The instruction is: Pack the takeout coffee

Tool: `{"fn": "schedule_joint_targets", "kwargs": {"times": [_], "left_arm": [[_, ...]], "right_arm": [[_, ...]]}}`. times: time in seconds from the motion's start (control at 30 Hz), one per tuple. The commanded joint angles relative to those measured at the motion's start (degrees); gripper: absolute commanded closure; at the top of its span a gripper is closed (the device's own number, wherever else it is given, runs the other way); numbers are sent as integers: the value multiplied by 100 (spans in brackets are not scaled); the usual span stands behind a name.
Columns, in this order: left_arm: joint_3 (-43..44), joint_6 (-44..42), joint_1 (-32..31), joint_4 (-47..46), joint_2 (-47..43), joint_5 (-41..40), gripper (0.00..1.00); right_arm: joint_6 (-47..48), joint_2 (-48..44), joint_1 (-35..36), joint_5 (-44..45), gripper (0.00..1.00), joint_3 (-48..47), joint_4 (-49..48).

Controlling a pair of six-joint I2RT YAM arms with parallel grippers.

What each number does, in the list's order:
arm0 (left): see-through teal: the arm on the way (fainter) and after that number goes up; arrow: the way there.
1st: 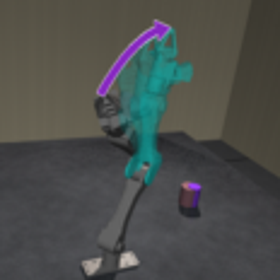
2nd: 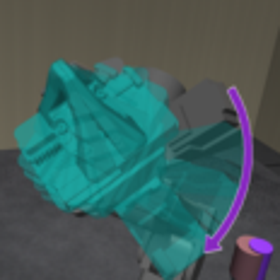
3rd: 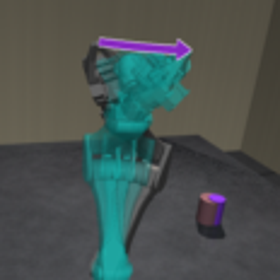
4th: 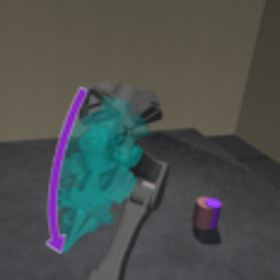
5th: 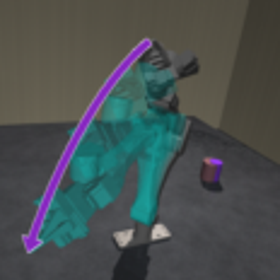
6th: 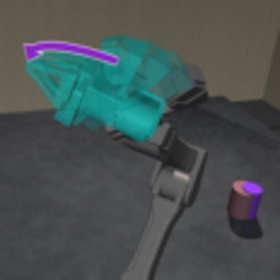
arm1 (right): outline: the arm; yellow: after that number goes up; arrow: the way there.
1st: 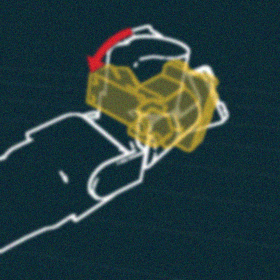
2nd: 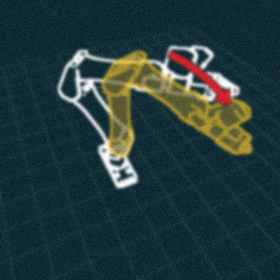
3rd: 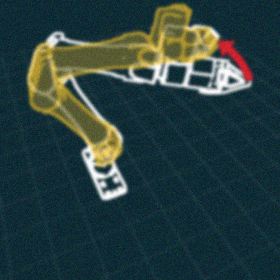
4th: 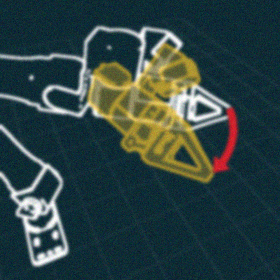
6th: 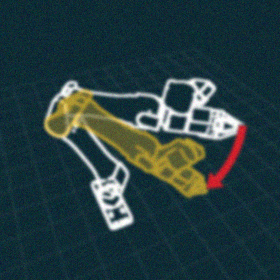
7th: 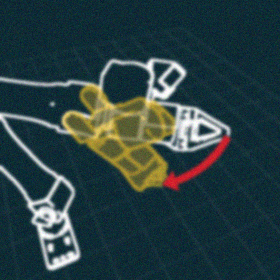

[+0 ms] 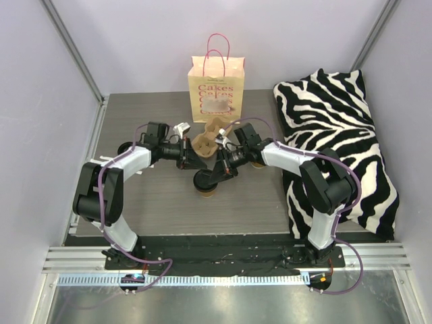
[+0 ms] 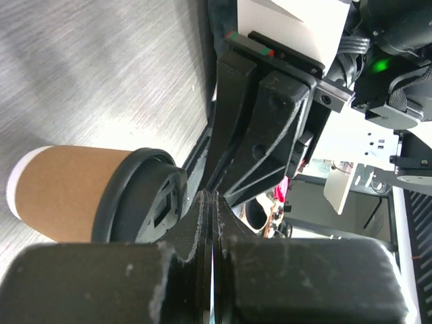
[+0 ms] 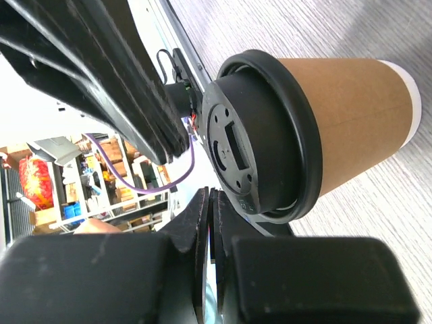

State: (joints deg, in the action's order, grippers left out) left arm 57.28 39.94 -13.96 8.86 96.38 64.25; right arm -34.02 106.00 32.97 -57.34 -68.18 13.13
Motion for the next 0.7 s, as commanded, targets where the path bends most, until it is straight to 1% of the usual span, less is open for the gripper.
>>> {"fn": "schedule_joint_targets", "kwargs": {"times": [0.0,0.3,0.67], "left_arm": [[-102,110,42,-341,30,0,100],[-129,-65,7,-236,320,-351,100],[-112,-390,-2,54,601,-562,100]], "right_arm": [[-184,-159,34,-58,91,-2,-442],[-219,-114,51,39,91,156,-583],[387,343,52,320,92,253,-197]]}}
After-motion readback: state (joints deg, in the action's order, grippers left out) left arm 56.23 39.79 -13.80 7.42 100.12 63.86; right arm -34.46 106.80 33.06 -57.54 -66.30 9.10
